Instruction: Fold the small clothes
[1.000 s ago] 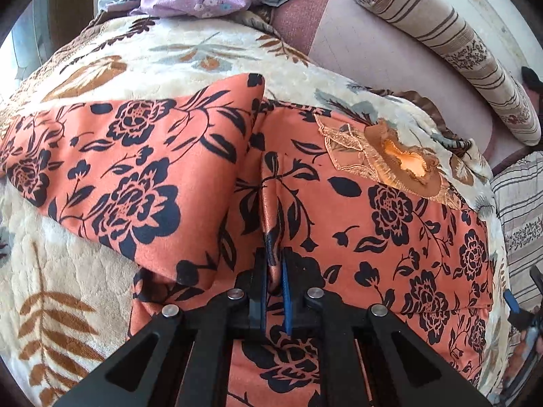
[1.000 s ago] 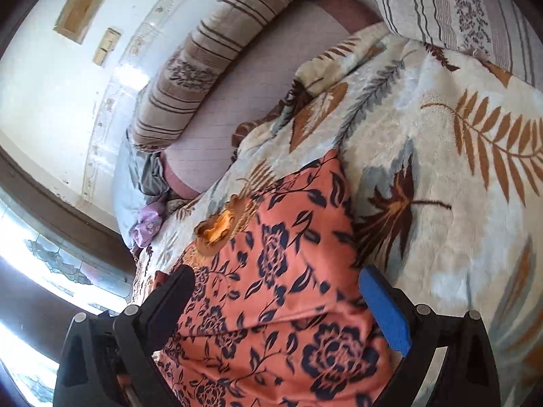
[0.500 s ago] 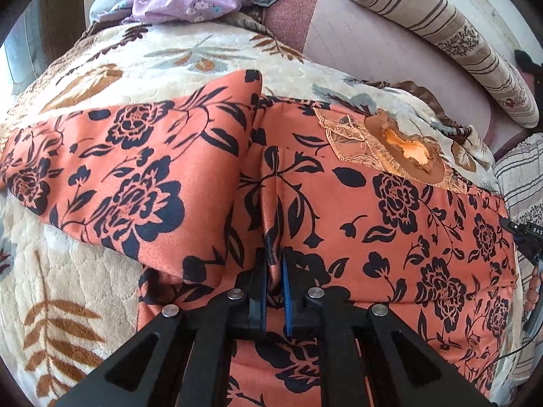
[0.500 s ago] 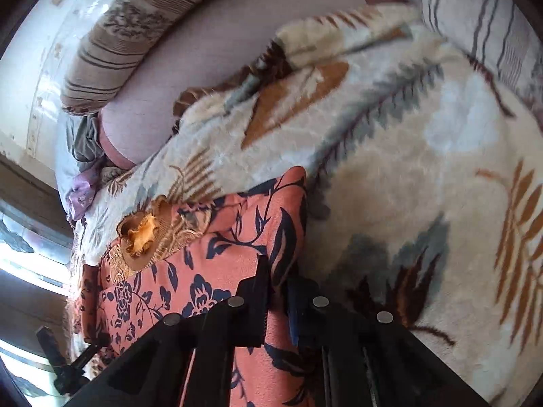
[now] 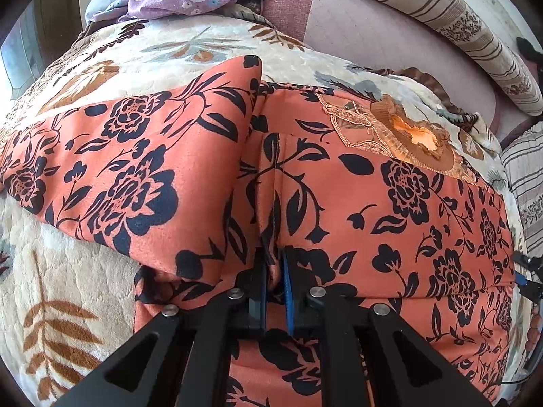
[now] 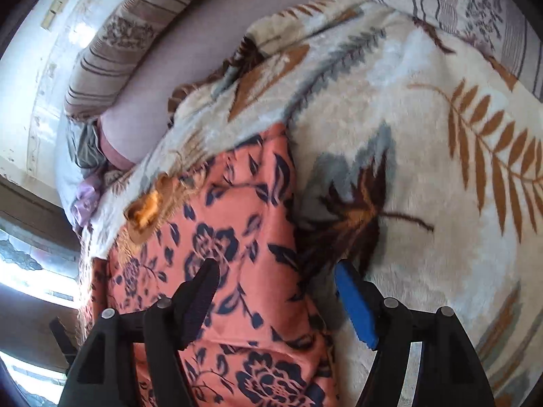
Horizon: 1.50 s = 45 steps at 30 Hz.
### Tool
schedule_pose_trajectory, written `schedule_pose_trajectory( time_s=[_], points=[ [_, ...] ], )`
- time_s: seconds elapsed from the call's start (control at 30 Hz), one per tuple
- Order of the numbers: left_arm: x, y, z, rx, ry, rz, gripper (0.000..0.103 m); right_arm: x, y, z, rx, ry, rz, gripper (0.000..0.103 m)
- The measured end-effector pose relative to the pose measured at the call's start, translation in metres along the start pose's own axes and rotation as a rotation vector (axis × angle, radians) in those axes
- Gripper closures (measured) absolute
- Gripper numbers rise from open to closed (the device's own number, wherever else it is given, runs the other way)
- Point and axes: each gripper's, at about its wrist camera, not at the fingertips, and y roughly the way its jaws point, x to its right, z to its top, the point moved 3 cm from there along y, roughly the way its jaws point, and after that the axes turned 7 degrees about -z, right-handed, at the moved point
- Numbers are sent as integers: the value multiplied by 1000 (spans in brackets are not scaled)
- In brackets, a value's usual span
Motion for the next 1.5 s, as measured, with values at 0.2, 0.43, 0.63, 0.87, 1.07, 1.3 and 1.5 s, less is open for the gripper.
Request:
schedule_pose_trajectory(
  time_s=[0.2,0.43,0.63,0.87,1.07,1.3,1.5],
  points=[
    [3,2,1,-12,13,14,93,-19,-21,-6,98,-161,-230,88],
    [6,3,2,-9,40,31,92,1,-57,-14,197,-8,-146,34],
    [10,1,-1,19,74,52,92,-46,-56,-40,200,-91,86,19],
    [2,-55,3,83,-27,-107,46,-65,-35,-61,150,-54,23,13],
    [-75,-125,-7,250,-227,-207,23,-103,-53,-125,283,-189,115,13],
    [-242,-147,-8,374,-740,-221,23,-97,-11,-175,320,-279,22,13],
    [-311,-118,6,366,-887,-268,23,-97,-3,-173,302,-323,-4,6]
  ],
)
